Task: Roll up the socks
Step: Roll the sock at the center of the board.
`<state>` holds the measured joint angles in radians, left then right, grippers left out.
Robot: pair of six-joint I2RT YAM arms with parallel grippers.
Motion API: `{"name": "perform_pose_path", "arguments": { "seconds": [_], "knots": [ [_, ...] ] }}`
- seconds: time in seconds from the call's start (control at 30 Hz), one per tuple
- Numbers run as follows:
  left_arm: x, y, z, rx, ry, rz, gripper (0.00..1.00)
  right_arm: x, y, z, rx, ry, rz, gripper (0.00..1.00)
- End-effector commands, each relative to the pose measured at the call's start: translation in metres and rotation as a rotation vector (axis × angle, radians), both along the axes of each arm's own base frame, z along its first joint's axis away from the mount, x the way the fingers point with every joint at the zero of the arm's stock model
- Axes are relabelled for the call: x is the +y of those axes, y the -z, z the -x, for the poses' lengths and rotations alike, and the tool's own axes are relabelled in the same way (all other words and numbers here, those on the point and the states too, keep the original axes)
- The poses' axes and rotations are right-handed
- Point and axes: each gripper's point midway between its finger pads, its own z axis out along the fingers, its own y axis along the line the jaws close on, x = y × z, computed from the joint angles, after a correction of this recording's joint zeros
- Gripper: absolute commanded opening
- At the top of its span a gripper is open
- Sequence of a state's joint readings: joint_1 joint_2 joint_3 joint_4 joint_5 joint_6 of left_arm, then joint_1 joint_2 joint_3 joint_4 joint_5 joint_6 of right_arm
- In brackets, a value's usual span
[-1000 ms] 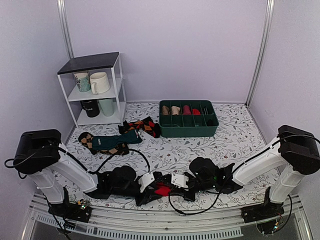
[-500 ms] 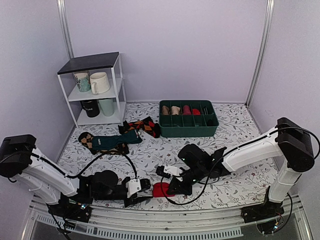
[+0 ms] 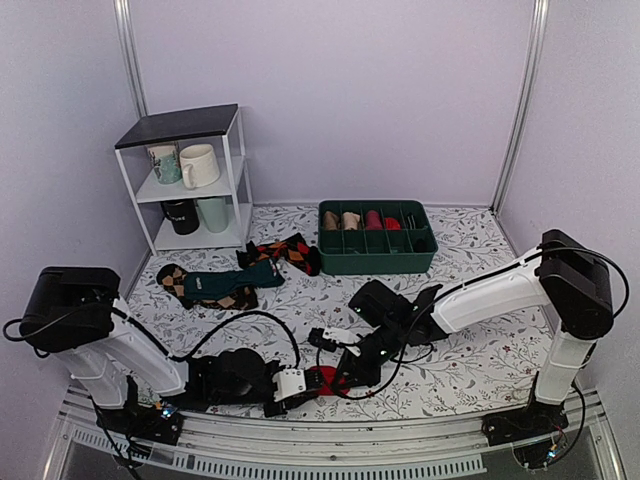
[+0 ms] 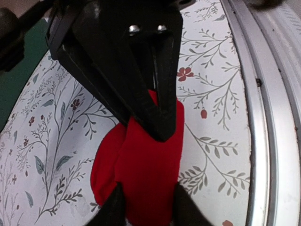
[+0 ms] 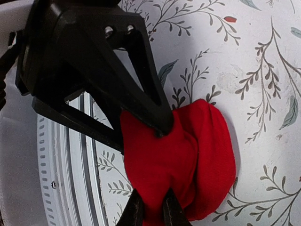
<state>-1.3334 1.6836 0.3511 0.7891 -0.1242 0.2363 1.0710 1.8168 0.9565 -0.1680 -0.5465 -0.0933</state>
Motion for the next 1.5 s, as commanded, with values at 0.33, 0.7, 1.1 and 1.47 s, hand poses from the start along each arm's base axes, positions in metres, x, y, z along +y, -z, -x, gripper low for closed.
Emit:
{"name": "perform_pose_path", "arguments": {
  "seconds": [0.33, 0.7, 1.1, 1.47],
  "knots": [
    [-0.003, 0.009, 0.013, 0.141, -0.019, -0.018, 0.00, -0.026, 0.038, -0.004, -0.007, 0.076, 0.139, 0.32],
    [0.014, 0.038, 0.019, 0.445, -0.076, -0.084, 0.00, -0.018, -0.052, -0.019, -0.609, 0.078, -0.406, 0.56],
    [0.023, 0.059, 0.020, 0.624, -0.090, -0.149, 0.00, -0.018, -0.047, 0.012, -0.726, -0.107, -0.465, 0.57],
    [0.024, 0.060, 0.020, 0.639, -0.094, -0.150, 0.00, -0.016, -0.015, 0.011, -0.627, -0.091, -0.355, 0.48]
  ]
}}
